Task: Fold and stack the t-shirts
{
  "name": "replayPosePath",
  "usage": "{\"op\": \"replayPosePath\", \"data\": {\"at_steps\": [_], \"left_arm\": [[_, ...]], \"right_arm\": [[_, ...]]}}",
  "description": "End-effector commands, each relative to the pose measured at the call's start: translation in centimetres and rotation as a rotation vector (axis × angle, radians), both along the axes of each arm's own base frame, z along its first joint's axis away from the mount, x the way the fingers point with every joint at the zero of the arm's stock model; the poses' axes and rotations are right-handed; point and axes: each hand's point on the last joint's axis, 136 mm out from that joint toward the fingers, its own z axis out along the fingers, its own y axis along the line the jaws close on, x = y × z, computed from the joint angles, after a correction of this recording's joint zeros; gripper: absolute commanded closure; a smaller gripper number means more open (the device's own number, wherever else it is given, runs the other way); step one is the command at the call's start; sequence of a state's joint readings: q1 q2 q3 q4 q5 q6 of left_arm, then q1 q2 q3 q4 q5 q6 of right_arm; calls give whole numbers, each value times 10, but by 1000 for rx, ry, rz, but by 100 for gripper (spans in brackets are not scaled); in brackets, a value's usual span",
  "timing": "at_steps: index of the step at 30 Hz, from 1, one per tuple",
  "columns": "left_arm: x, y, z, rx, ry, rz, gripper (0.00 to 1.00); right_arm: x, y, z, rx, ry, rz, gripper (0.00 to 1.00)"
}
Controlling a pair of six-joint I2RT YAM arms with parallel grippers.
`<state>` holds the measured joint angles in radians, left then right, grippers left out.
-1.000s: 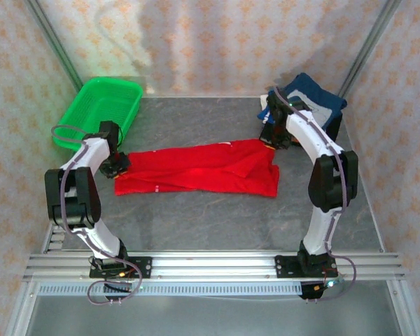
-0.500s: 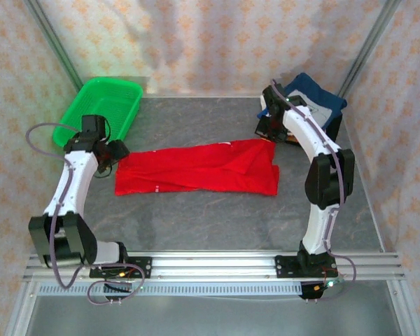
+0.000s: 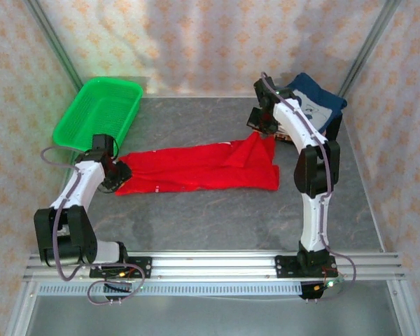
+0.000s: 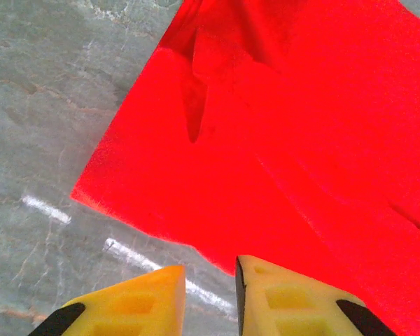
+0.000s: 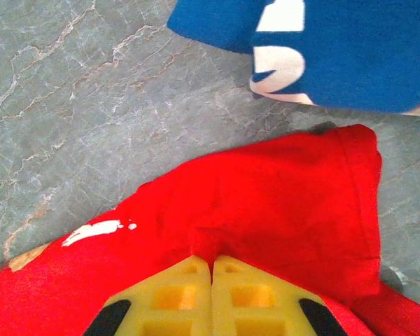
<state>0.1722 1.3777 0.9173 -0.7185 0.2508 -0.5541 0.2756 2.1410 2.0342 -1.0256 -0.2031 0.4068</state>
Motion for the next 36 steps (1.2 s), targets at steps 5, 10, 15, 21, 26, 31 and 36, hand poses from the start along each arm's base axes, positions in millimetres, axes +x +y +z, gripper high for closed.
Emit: {"op": "replayPosePath", "data": {"at_steps": [5, 10, 15, 21, 26, 31, 36], "left_arm": [[8, 13, -27, 45, 34, 57, 75], [7, 20, -45, 70, 86, 81, 76], [6, 21, -59, 71, 122, 87, 76], [2, 24, -67, 93, 156, 77, 75], [-1, 24, -73, 92, 170, 73, 75], [-3, 23, -78, 81, 177, 78, 75], [-3, 25, -78, 92, 184, 72, 75]], "right_arm": [[14, 8, -1, -14, 11, 14, 100], [23, 17, -7, 4, 23, 27, 99], [28, 23, -16, 18, 42, 24, 81], [12, 12, 35, 12, -63, 23, 47], [-53, -7, 51, 39, -76, 3, 40], [-118, -37, -9, 58, 41, -93, 43], [-139, -49, -56, 73, 70, -174, 44]]}}
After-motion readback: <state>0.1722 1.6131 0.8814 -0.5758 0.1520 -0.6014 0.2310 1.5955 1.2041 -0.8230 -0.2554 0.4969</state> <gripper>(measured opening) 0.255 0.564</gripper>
